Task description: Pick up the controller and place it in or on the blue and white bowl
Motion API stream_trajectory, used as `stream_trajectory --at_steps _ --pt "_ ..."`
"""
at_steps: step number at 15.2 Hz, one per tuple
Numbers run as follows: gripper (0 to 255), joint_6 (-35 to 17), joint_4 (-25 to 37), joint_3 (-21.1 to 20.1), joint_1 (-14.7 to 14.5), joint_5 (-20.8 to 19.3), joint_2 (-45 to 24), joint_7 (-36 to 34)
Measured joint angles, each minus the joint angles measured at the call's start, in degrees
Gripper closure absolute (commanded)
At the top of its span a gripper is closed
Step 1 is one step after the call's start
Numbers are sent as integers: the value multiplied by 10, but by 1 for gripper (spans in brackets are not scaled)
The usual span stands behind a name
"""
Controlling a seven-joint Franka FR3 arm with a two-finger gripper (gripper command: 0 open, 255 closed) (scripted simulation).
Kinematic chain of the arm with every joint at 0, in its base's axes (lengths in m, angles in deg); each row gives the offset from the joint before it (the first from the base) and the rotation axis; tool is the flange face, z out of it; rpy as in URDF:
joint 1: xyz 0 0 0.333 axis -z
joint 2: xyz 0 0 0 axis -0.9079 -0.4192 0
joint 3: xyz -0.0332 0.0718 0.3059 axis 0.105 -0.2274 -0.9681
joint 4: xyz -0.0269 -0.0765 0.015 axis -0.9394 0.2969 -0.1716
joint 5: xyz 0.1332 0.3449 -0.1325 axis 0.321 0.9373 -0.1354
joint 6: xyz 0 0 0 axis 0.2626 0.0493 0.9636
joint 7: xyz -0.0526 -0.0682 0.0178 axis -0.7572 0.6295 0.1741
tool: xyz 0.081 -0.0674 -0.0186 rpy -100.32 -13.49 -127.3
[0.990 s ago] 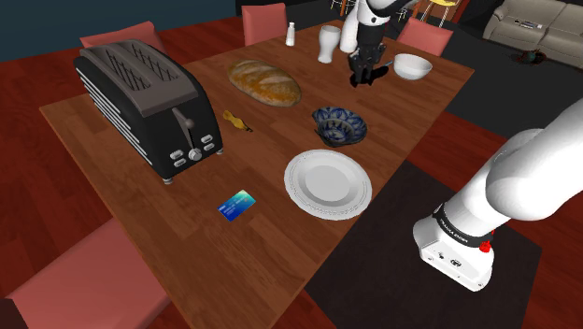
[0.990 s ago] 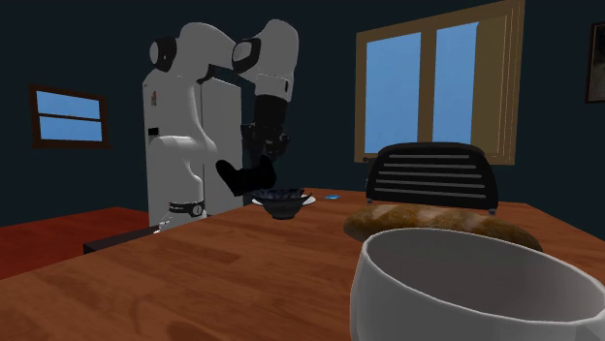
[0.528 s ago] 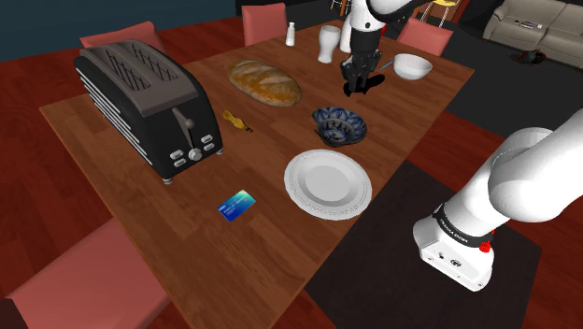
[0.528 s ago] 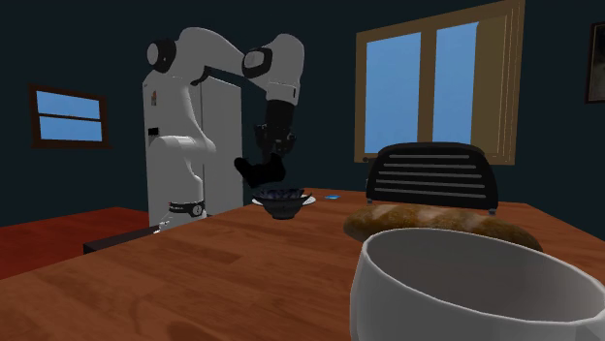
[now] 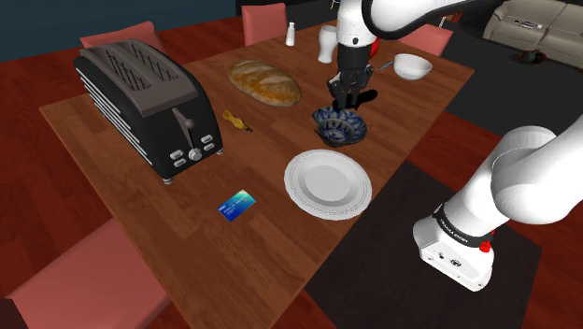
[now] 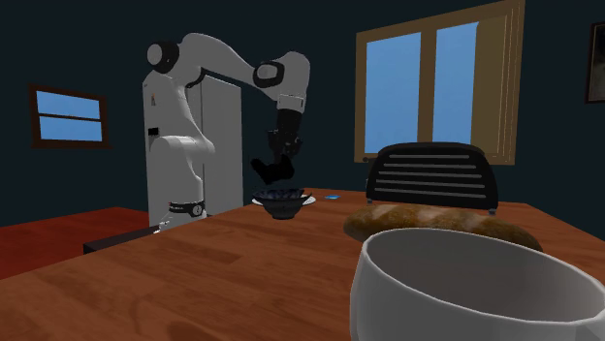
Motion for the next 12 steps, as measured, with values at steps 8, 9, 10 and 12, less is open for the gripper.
stream_trajectory --at_steps 8,9,10,12 --pt "255 -36 -35 -21 -14 10 -6 -35" --pt "255 -46 -41 -22 -14 10 -8 -36" --pt "255 -54 -48 -22 -14 9 -11 -38" --pt "255 -70 -59 -22 -14 8 -15 -39"
